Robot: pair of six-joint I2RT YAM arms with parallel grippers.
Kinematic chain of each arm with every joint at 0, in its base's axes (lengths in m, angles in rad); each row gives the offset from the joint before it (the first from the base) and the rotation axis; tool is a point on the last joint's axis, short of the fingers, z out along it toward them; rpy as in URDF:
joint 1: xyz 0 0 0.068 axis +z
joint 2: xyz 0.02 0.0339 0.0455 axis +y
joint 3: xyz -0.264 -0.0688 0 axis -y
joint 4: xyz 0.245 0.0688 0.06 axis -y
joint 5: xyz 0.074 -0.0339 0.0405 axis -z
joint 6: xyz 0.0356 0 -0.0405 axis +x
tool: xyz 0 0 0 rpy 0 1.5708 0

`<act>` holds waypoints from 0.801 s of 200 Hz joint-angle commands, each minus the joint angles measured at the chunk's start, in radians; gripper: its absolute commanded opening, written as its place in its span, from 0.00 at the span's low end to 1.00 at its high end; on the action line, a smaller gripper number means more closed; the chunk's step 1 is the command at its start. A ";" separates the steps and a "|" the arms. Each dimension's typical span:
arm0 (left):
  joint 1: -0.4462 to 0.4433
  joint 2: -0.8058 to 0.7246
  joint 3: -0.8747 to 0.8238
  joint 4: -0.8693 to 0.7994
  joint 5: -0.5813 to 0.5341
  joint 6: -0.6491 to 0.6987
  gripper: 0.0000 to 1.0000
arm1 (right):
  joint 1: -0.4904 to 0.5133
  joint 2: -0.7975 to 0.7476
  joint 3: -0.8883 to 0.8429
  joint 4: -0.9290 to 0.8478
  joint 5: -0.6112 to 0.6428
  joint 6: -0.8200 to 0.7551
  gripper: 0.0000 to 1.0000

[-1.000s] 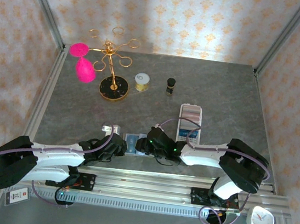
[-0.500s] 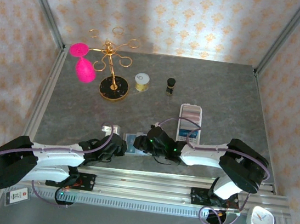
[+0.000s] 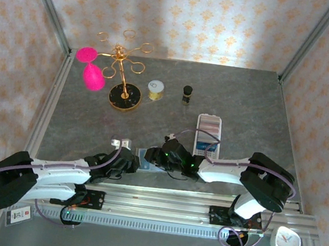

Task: Put the credit cards into the card holder

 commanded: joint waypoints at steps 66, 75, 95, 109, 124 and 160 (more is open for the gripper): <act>-0.004 -0.107 -0.041 -0.089 0.013 -0.021 0.33 | 0.008 0.024 0.005 0.063 -0.012 0.022 0.51; -0.004 -0.112 -0.042 -0.095 0.009 -0.023 0.33 | 0.008 0.023 0.007 0.061 -0.012 0.019 0.51; -0.004 -0.112 -0.047 -0.086 0.012 -0.023 0.33 | 0.008 -0.007 0.013 0.003 0.025 -0.008 0.51; -0.004 -0.106 -0.042 -0.087 0.016 -0.019 0.33 | 0.008 -0.040 0.017 -0.078 0.071 -0.034 0.51; -0.004 -0.098 -0.038 -0.086 0.018 -0.015 0.33 | 0.008 -0.081 0.010 -0.158 0.113 -0.055 0.51; -0.004 -0.081 -0.029 -0.095 0.014 -0.008 0.34 | 0.008 -0.171 -0.047 -0.268 0.186 -0.081 0.52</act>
